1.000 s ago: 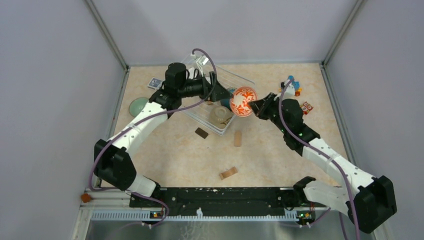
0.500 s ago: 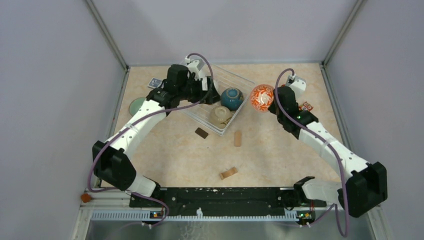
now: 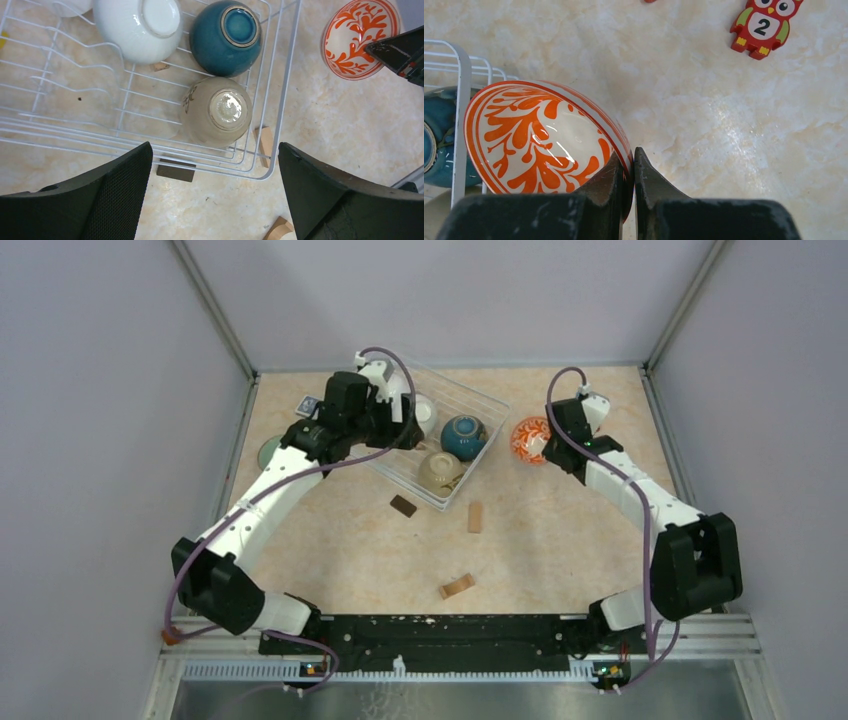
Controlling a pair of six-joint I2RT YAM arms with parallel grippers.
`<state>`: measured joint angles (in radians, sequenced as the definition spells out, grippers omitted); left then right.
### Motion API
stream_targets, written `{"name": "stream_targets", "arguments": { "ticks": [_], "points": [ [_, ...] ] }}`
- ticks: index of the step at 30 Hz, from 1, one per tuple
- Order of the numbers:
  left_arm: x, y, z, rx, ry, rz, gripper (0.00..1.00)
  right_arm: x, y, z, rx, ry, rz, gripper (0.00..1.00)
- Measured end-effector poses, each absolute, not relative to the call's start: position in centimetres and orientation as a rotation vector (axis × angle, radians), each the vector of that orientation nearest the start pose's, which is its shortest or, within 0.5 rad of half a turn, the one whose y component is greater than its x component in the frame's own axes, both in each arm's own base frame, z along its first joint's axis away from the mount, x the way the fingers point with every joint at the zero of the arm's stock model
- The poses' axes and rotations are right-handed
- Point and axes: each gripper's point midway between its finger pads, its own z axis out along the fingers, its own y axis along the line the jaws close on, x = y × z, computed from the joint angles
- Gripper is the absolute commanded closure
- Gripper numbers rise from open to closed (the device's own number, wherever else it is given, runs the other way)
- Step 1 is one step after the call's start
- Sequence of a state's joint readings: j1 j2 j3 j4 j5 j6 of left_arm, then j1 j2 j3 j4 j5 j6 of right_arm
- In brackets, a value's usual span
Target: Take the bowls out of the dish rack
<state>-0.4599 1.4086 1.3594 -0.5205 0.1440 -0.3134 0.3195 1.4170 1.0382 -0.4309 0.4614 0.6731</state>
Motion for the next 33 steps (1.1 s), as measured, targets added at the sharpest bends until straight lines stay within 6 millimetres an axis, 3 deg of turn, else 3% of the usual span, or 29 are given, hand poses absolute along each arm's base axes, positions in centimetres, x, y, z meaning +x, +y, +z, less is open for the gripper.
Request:
{"name": "stream_targets", "arguments": {
  "ticks": [5, 11, 18, 23, 28, 33],
  "points": [
    [35.6, -20.2, 25.1, 0.198, 2.197, -0.504, 0.01, 38.8, 6.4, 13.4, 0.624, 2.222, -0.028, 1.0],
    [35.8, -18.4, 25.2, 0.138, 2.192, -0.404, 0.01, 39.8, 5.4, 10.9, 0.676, 2.276, -0.005, 1.0],
    [34.7, -17.8, 26.5, 0.13, 2.161, -0.412, 0.01, 41.2, 5.8, 8.9, 0.685, 2.319, 0.008, 1.0],
    [34.3, -17.4, 26.3, 0.14, 2.161, -0.395, 0.01, 41.7, 5.6, 7.4, 0.707, 2.343, 0.02, 1.0],
    [34.1, -17.2, 26.0, 0.151, 2.17, -0.379, 0.01, 42.2, 5.2, 6.3, 0.73, 2.359, 0.02, 0.88],
    [33.9, -17.0, 25.8, 0.159, 2.173, -0.374, 0.01, 42.7, 5.2, 6.4, 0.744, 2.346, 0.042, 0.78]
  ]
}}
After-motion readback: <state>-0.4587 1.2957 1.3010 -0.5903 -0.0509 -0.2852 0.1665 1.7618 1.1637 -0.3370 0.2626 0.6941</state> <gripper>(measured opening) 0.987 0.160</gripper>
